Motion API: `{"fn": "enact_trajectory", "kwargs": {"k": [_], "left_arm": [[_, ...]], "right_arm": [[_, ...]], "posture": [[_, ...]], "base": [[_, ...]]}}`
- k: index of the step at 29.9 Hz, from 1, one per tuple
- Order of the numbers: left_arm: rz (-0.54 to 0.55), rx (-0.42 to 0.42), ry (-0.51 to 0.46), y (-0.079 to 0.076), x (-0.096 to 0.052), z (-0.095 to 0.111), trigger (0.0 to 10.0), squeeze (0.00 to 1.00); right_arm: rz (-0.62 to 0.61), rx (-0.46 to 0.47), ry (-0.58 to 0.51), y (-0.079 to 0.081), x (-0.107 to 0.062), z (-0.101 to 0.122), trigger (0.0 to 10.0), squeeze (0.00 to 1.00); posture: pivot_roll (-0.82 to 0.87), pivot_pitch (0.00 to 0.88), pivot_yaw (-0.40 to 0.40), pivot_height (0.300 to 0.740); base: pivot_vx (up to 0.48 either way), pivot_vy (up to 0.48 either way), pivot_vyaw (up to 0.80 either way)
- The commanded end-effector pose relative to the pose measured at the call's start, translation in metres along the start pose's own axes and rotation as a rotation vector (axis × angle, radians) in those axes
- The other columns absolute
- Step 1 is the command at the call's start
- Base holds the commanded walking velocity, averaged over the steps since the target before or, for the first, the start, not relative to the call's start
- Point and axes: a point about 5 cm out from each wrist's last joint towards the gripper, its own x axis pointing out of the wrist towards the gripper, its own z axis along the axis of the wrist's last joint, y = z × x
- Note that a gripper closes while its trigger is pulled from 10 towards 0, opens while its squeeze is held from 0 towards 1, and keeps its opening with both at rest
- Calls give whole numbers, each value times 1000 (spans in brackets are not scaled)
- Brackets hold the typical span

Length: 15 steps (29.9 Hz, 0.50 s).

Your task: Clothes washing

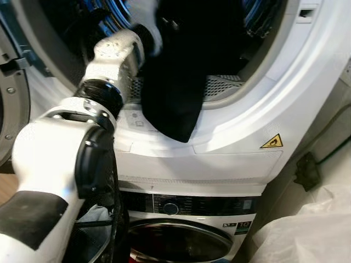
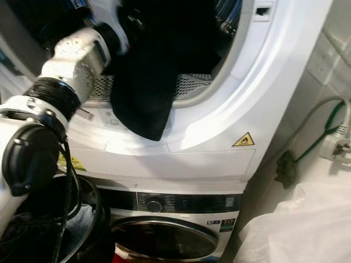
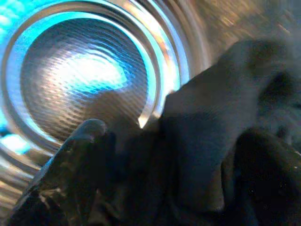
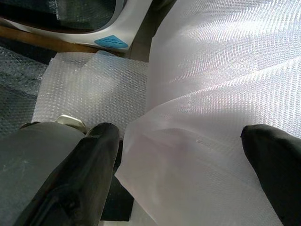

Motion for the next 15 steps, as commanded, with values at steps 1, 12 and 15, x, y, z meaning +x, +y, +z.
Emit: {"fn": "enact_trajectory", "kwargs": {"k": [1,12,15], "left_arm": [[63,-17,-79,9,2,20,10000,1000],[-897,-24,70,-58,-13,-9,10000,1000],[-978,-15,23,-59,-16,0,10000,1000]], "right_arm": [[34,-11,28,9,-3,-8,10000,0],[35,-7,25,11,-3,-6,10000,0],[36,-5,23,11,-3,-5,10000,0]], "posture": [[-28,24,83,740],[-23,21,83,740],[-25,19,84,740]], "base": [[0,0,0],[0,0,0],[0,0,0]]}}
